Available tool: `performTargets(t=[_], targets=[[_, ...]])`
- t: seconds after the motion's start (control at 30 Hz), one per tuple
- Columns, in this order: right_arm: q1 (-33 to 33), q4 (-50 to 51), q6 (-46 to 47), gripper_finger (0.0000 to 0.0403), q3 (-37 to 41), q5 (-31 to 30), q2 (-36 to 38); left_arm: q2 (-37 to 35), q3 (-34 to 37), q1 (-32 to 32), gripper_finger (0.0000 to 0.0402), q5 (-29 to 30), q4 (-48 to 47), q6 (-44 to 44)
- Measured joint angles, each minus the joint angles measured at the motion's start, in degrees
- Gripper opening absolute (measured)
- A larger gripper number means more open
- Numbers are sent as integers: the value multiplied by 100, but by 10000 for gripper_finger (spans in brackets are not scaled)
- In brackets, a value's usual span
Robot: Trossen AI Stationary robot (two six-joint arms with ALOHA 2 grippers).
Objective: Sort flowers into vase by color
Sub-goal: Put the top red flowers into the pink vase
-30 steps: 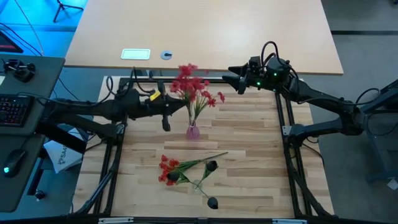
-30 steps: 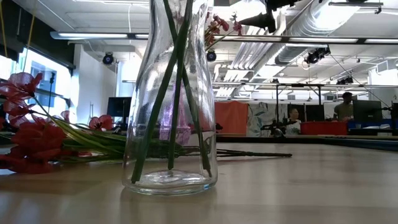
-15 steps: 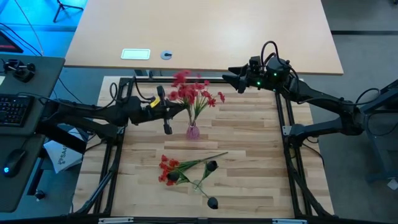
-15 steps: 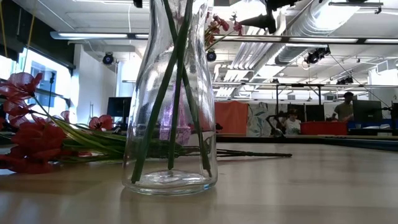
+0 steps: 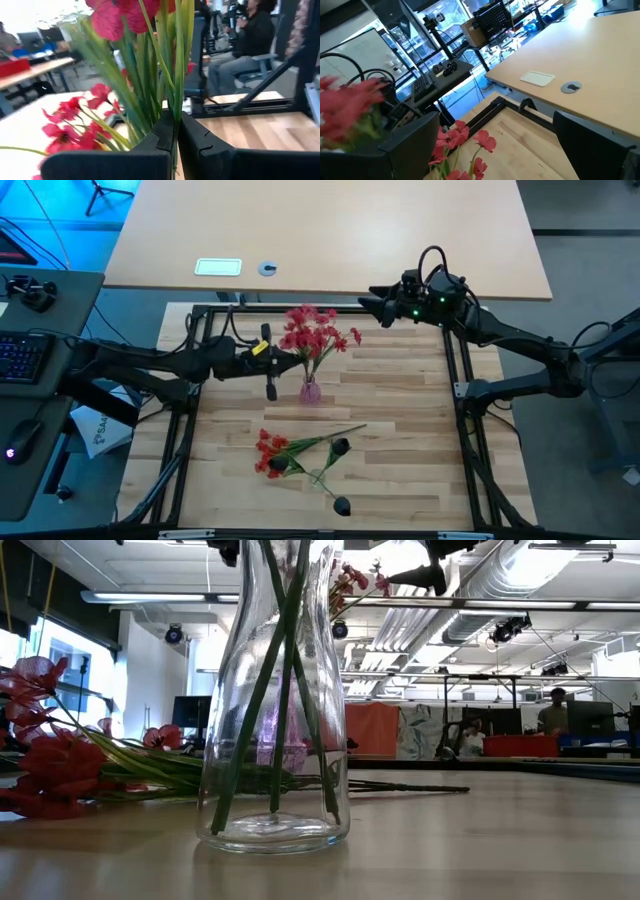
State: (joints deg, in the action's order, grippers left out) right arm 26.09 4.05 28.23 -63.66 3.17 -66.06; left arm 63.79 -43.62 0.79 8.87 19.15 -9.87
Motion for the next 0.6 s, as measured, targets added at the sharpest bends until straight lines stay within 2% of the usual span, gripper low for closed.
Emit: performTargets(t=[0.2,0.33,0.6], targets=[[0,2,4,387,0,1,0,260,0,154,8,-223,-2,72],[0,4,-2,387,0,2,0,306,0,156,28,-236,-210,111],[0,47,-15,387,0,3,0,82,0,154,119,-425,-825,807]])
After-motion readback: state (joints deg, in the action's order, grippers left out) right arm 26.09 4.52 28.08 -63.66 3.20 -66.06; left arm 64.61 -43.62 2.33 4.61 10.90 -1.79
